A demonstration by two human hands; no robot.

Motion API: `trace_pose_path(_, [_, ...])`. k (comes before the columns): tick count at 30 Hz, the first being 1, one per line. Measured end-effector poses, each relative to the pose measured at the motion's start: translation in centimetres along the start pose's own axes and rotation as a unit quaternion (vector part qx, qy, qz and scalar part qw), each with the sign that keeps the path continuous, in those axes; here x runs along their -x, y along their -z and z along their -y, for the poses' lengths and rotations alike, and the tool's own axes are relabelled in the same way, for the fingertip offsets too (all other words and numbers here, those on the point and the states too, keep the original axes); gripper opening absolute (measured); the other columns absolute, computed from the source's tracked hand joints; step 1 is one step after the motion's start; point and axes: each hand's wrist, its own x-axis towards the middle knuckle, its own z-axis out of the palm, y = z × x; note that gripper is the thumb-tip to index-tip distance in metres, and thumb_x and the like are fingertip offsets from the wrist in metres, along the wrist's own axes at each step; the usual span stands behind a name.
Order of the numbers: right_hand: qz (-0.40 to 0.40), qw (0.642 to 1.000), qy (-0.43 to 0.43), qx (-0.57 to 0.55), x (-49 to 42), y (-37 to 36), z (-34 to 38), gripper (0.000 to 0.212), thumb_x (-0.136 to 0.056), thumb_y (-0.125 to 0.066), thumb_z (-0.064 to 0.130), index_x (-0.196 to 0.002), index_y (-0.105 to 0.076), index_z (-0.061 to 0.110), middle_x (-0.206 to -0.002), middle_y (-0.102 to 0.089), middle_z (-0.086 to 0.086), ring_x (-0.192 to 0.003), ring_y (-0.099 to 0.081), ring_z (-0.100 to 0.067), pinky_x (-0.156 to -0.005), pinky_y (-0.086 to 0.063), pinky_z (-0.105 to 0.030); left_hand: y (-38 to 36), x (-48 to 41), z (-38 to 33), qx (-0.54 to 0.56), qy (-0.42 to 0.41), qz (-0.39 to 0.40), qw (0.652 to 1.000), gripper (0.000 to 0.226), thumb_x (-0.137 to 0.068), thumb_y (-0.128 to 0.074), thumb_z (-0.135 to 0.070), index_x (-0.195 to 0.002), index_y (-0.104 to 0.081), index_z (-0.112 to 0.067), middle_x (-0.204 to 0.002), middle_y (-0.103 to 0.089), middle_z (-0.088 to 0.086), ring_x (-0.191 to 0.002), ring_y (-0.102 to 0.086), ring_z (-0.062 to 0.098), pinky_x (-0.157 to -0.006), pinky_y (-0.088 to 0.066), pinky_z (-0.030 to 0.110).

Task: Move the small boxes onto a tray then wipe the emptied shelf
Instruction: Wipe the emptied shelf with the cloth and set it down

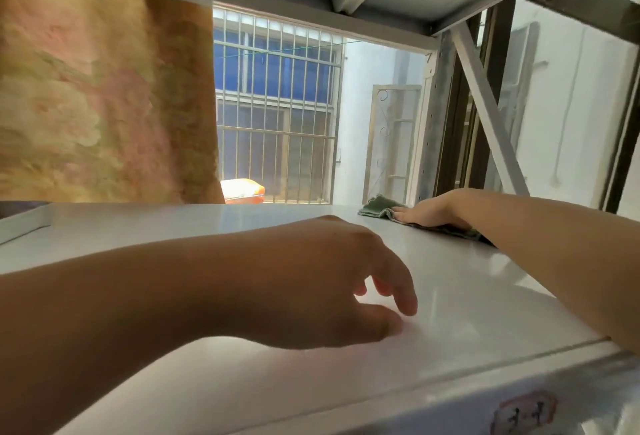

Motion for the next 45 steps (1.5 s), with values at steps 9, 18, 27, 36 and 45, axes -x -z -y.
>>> trace_pose_path(9, [-0.012,1.000,0.012,0.013,-4.4,0.6,0.1,0.049,-0.102,-0.026,0.031,-0.147,-0.027,0.011,-0.156,-0.022,-0.009,-0.144,-0.019,-0.024,-0.117,-0.014,-0.034,-0.2,-0.3,0.9,0.007,0.041,0.008,0.999,0.025,-0.081,-0.056,-0.050,-0.103,-0.049,-0.060,-0.095,-0.054,-0.030,-0.090,-0.053,-0.007,-0.072,-0.041,0.009])
trace_pose_path(18, [0.018,1.000,-0.022,0.013,-2.1,0.9,-0.9,0.054,-0.100,-0.025,0.042,-0.147,-0.030,0.015,-0.155,-0.025,-0.008,-0.143,-0.021,-0.026,-0.117,-0.016,-0.038,-0.2,0.0,0.1,-0.053,0.031,0.010,0.998,0.021,-0.088,-0.052,-0.044,-0.109,-0.057,-0.046,-0.092,-0.050,-0.029,-0.081,-0.049,-0.009,-0.061,-0.034,0.000])
trace_pose_path(27, [0.021,0.993,-0.111,-0.034,5.8,-0.4,-4.3,0.066,-0.090,-0.028,0.066,-0.146,-0.028,0.030,-0.152,-0.031,-0.004,-0.132,-0.038,-0.028,-0.110,-0.030,-0.041,-1.2,-0.1,-0.7,-0.123,-0.001,-0.037,0.992,0.015,-0.087,-0.058,-0.030,-0.100,-0.065,-0.034,-0.084,-0.053,-0.025,-0.078,-0.053,-0.005,-0.078,-0.045,0.014])
trace_pose_path(36, [0.030,0.993,-0.096,-0.064,12.5,-2.0,-4.8,0.068,-0.085,-0.020,0.075,-0.142,-0.032,0.041,-0.148,-0.037,-0.002,-0.135,-0.036,-0.026,-0.114,-0.022,-0.044,-1.4,0.9,-1.9,-0.095,-0.051,-0.063,0.992,0.023,-0.086,-0.061,-0.020,-0.104,-0.069,-0.030,-0.090,-0.057,-0.026,-0.075,-0.054,-0.013,-0.076,-0.036,-0.001])
trace_pose_path(45, [0.012,0.995,-0.077,-0.067,17.0,-3.3,-3.3,0.064,-0.086,-0.019,0.072,-0.145,-0.019,0.047,-0.128,-0.049,0.001,-0.119,-0.046,-0.019,-0.105,-0.027,-0.038,-1.2,1.3,-1.9,-0.029,-0.015,-0.032,0.999,0.022,-0.087,-0.061,-0.020,-0.105,-0.069,-0.029,-0.093,-0.061,-0.026,-0.085,-0.060,-0.005,-0.079,-0.040,0.008])
